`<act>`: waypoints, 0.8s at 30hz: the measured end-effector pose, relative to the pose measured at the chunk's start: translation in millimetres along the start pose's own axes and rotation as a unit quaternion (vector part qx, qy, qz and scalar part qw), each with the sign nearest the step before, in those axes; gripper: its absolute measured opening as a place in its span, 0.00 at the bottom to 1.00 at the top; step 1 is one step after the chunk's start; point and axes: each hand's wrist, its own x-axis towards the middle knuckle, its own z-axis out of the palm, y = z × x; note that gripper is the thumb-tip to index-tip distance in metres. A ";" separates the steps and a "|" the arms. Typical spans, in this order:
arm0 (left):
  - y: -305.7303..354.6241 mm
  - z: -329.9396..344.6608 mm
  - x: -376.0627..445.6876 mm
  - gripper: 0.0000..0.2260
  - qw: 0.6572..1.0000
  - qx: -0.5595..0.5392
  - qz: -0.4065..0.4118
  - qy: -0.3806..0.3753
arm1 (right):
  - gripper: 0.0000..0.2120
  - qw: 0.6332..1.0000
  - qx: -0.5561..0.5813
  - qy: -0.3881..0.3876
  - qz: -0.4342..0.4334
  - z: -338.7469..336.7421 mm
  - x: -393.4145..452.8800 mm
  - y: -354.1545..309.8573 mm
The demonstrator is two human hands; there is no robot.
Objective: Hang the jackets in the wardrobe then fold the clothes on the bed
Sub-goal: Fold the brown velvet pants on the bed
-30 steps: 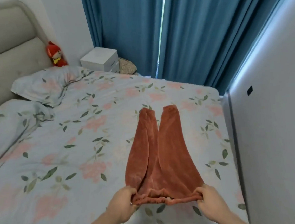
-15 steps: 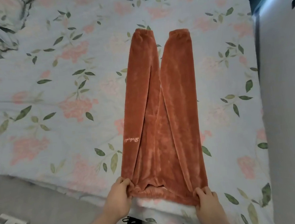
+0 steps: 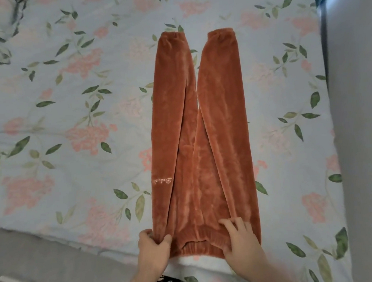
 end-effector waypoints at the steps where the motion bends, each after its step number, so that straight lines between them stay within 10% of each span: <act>1: 0.2 2.3 2.3 0.26 0.999 -0.015 -0.027 -0.021 | 0.29 1.000 0.000 -0.020 -0.005 4.9 2.5 1.6; 12: -3.7 0.2 -7.9 0.16 0.996 -0.011 0.076 -0.041 | 0.21 0.987 -0.038 -0.154 -0.001 17.3 23.0 15.4; 24: 97.7 23.5 -62.6 0.30 0.918 0.061 0.369 -0.136 | 0.15 0.951 0.249 0.019 0.180 -15.6 8.6 66.7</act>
